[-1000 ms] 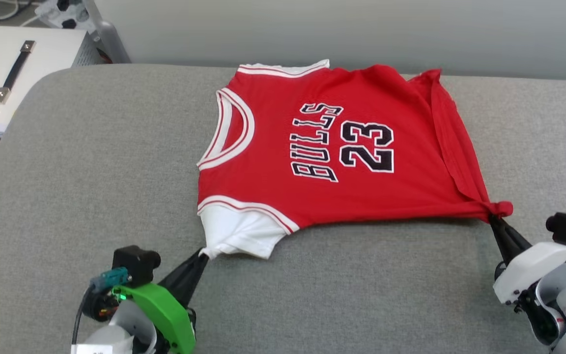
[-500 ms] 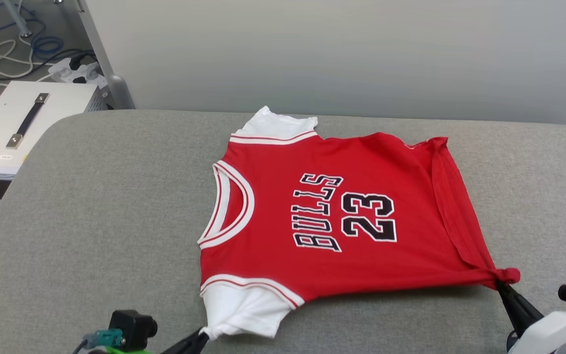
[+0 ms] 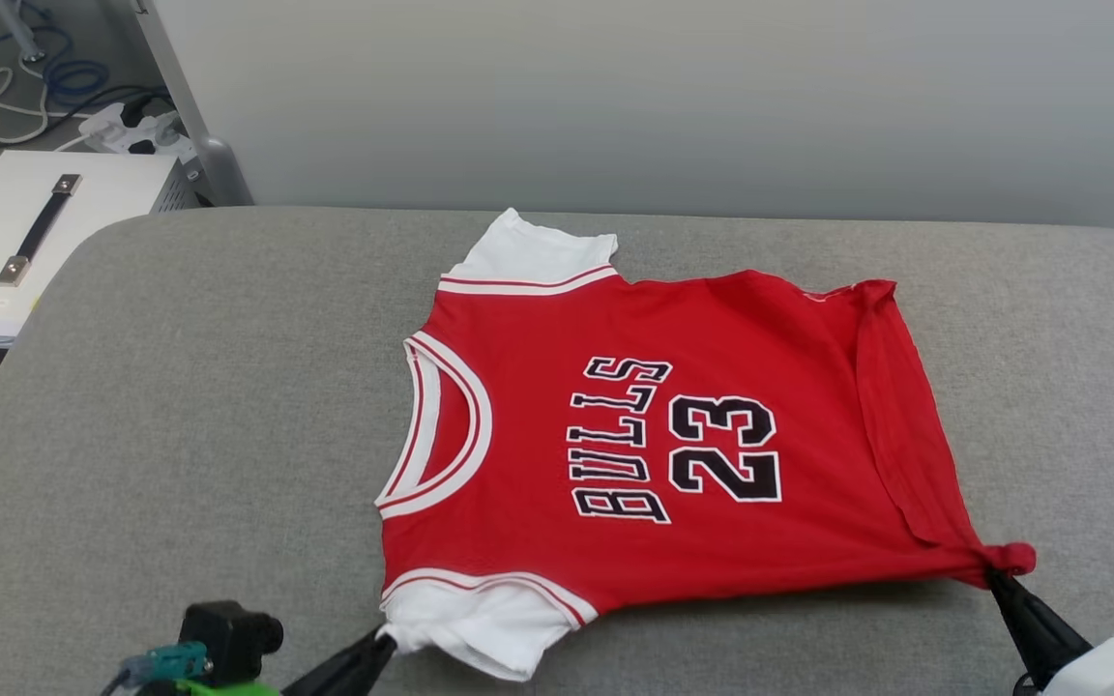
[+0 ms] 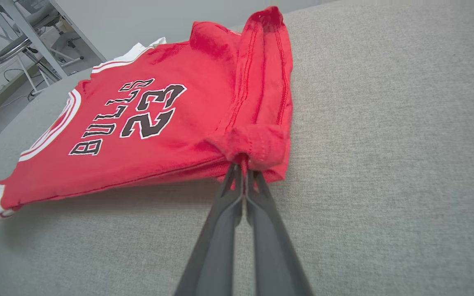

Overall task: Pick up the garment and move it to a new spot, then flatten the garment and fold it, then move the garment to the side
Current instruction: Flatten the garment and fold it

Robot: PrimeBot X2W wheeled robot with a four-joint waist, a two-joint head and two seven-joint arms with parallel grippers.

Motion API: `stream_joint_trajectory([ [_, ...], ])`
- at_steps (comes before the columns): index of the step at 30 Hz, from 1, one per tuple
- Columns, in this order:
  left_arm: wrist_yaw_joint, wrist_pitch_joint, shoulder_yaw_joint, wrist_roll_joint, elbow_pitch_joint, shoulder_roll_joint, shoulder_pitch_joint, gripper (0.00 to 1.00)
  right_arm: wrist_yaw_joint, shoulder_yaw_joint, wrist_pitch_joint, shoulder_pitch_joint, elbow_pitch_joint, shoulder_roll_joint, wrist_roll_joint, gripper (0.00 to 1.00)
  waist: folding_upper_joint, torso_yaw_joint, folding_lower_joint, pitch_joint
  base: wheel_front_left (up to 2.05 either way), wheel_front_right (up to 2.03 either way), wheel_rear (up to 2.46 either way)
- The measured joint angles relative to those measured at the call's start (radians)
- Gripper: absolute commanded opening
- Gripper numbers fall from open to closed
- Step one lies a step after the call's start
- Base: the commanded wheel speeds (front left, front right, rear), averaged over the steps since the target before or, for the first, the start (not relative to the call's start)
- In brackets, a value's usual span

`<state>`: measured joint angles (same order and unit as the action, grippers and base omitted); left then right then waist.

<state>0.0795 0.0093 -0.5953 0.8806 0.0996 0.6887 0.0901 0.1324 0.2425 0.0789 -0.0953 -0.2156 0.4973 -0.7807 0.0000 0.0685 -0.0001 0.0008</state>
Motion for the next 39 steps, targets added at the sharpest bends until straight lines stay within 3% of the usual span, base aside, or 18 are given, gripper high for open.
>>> stream_joint_trajectory([
  [10,-0.005,0.068,0.03,-0.021,0.0,0.0,-0.202,0.0,0.0,-0.09,-0.148,0.036,0.143,-0.014,0.039,0.0,0.0,-0.008,0.0,0.058,0.0,0.0,0.0],
  [16,0.001,0.12,0.033,-0.029,-0.06,-0.01,-0.333,0.0,0.0,-0.102,-0.234,0.119,0.155,-0.022,0.078,0.0,0.0,-0.019,0.0,0.11,0.0,0.0,0.0],
  [25,0.032,0.169,-0.003,-0.047,-0.239,-0.041,-0.531,0.0,0.0,-0.059,-0.333,0.301,0.076,-0.053,0.146,0.0,0.0,-0.045,0.0001,0.217,0.0,0.0,0.0],
  [36,0.044,0.131,-0.056,-0.057,-0.425,-0.097,-0.649,0.0,0.0,-0.029,-0.352,0.417,-0.048,-0.08,0.179,0.0,0.0,-0.054,0.0002,0.28,0.0,0.0,0.0],
  [37,0.044,0.121,-0.062,-0.063,-0.441,-0.1,-0.659,0.37,0.0,-0.029,-0.352,0.426,-0.062,-0.083,0.179,0.0,0.0,-0.055,0.0002,0.284,0.0,0.0,0.0],
  [38,0.044,0.113,-0.066,-0.065,-0.455,-0.105,-0.666,1.0,0.0,-0.029,-0.352,0.431,-0.072,-0.083,0.18,0.03,0.0,-0.055,0.0002,0.286,0.0,0.0,0.0],
  [39,0.044,0.105,-0.072,-0.067,-0.474,-0.115,-0.673,1.0,0.0,-0.028,-0.352,0.434,-0.084,-0.084,0.184,0.49,0.0,-0.054,0.0002,0.289,0.0,0.0,0.0],
])
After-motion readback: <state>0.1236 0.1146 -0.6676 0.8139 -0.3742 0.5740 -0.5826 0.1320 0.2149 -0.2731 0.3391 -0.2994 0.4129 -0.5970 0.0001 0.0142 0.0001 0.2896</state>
